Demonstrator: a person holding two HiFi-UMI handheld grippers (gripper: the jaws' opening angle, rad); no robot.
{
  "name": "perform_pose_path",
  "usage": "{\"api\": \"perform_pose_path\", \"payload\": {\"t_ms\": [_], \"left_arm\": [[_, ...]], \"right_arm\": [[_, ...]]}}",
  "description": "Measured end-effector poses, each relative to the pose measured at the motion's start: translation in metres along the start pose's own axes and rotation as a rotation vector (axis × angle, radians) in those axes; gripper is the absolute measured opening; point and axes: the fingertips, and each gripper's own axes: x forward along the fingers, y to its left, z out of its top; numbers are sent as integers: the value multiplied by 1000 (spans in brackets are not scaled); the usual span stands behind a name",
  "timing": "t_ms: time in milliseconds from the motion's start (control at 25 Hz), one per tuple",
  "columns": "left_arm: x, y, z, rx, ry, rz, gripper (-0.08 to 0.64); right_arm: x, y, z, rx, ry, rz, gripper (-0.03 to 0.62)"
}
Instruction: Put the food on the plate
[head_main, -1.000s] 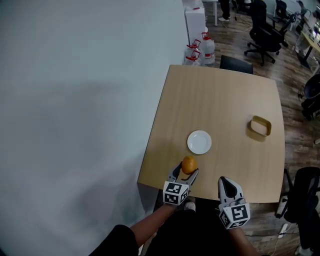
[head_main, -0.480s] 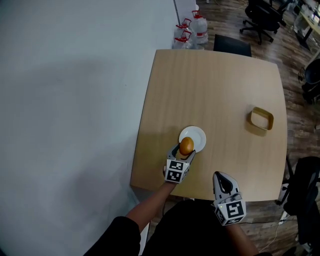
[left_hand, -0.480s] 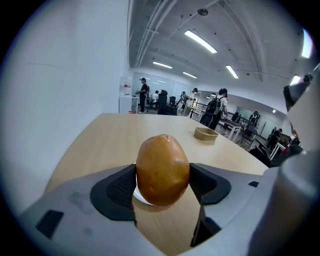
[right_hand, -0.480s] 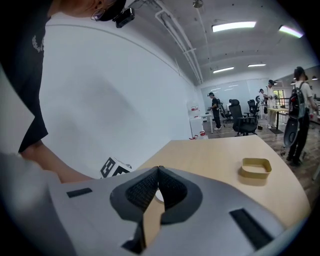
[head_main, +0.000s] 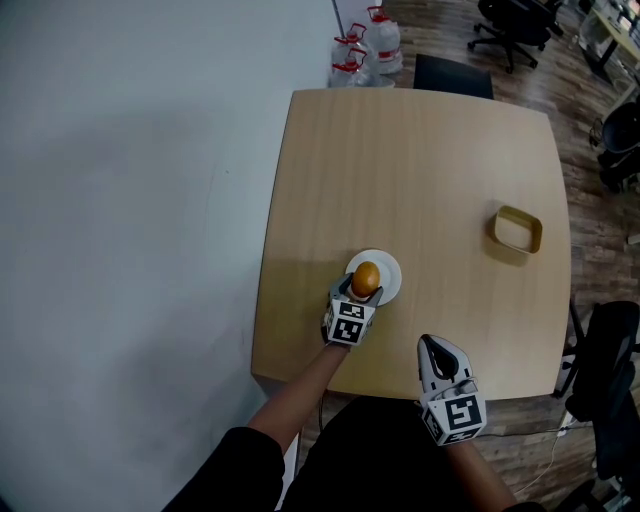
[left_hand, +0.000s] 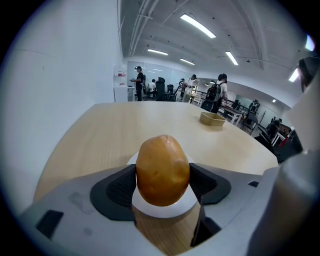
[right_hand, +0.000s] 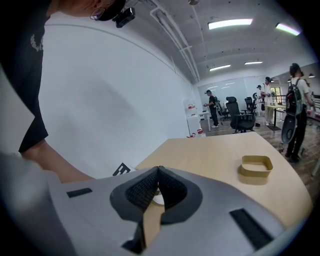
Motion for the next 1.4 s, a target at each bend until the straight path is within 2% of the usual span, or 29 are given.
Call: {"api": "perform_pose_path", "payload": {"t_ms": [440, 640, 800, 1000, 1400], "left_arm": [[28, 1, -12, 25, 107, 7, 330], [34, -3, -15, -16, 104, -52, 330], [29, -1, -13, 8, 86, -40, 330], [8, -5, 4, -89, 32, -36, 331], [-53, -28, 31, -140, -90, -71, 331]], "right_arm": [[-2, 9, -10, 20, 15, 9, 60], [-5, 12, -14, 10, 13, 24, 60], [-14, 9, -16, 18, 16, 2, 60], [-28, 9, -12, 15, -22, 15, 59], [-53, 11, -1, -8, -84, -8, 60]]}}
